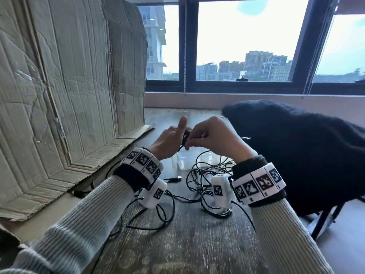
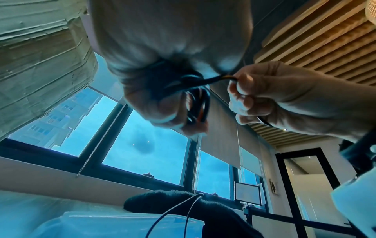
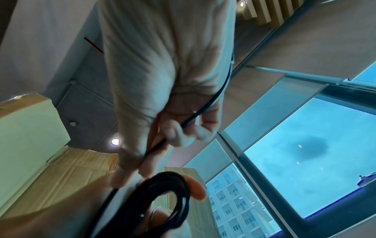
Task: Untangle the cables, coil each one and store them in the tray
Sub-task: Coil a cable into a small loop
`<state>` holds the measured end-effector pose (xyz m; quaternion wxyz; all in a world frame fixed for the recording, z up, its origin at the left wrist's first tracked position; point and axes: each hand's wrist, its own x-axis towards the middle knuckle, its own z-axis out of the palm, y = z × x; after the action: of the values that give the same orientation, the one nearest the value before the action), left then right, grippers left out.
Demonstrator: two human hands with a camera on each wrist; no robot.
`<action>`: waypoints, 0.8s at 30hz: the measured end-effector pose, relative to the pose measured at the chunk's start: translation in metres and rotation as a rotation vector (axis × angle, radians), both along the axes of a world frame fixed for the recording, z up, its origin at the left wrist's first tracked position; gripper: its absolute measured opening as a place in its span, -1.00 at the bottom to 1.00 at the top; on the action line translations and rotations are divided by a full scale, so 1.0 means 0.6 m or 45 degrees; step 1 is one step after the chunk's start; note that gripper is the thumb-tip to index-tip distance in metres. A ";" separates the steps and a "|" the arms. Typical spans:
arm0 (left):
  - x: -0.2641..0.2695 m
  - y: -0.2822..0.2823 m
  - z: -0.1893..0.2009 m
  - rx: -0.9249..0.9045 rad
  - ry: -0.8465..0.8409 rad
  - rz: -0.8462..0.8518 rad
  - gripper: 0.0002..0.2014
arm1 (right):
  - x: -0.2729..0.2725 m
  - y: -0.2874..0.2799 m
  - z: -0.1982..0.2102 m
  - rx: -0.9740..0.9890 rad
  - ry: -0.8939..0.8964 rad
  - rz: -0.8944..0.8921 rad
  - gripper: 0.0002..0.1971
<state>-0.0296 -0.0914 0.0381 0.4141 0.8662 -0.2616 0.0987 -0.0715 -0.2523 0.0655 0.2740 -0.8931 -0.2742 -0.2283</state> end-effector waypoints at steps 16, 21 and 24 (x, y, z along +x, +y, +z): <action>-0.014 0.011 0.019 -0.817 0.547 -0.281 -0.67 | 0.041 -0.057 -0.025 0.571 0.320 0.012 -0.85; 0.000 0.000 0.020 -1.240 0.612 -0.198 -0.66 | 0.053 -0.016 -0.038 0.324 0.207 -0.076 -0.78; 0.008 -0.007 0.017 -1.480 0.596 -0.210 -0.70 | 0.046 0.022 -0.046 0.234 0.112 -0.076 -0.74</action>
<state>-0.0246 -0.0953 0.0483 0.8696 0.4753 -0.1337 0.0002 -0.0437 -0.2390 0.0382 0.3596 -0.8812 -0.2130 -0.2211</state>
